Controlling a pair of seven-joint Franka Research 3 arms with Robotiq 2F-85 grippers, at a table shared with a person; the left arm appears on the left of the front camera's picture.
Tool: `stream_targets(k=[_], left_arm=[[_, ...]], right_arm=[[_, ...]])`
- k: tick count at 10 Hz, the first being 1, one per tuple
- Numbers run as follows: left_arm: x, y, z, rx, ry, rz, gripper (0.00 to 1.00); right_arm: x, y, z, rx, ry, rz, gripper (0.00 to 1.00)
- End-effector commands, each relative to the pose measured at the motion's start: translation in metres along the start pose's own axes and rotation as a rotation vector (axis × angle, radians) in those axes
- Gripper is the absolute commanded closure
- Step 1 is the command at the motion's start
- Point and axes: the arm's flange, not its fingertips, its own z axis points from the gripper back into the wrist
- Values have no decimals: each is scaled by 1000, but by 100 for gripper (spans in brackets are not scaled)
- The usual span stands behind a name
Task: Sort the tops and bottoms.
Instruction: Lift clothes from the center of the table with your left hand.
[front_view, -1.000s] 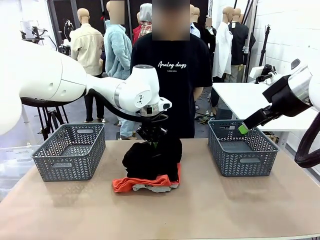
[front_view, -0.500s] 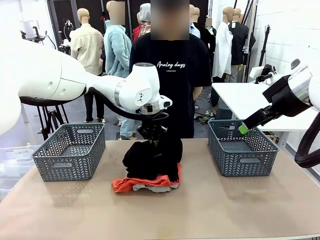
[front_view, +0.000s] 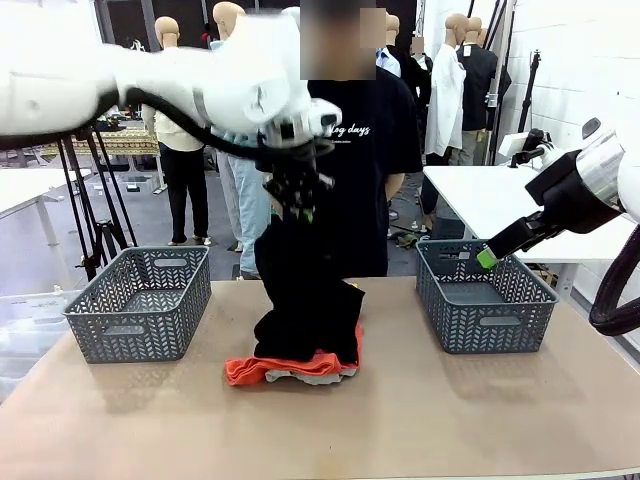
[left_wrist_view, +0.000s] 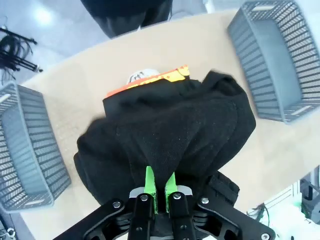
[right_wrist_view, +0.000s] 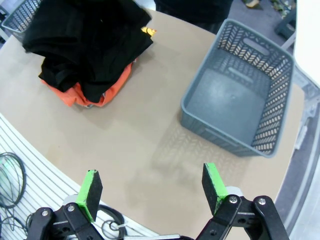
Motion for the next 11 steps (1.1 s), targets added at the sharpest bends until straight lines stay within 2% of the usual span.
stream_targets(k=[1,4,5,11], left_arm=[[-1,-1,37,15,-54,-28,100],[2,-15,117,81,-178,-70,100],[-3,-20,125,97,-197,-81,100],[-4,-16,119,66,-171,-72,100]], right_arm=[[1,-1,-2,20,-14,-9,0],[1,-1,-2,20,-14,-9,0],[1,-1,-2,20,-14,-9,0],[1,-1,-2,20,-14,-9,0]])
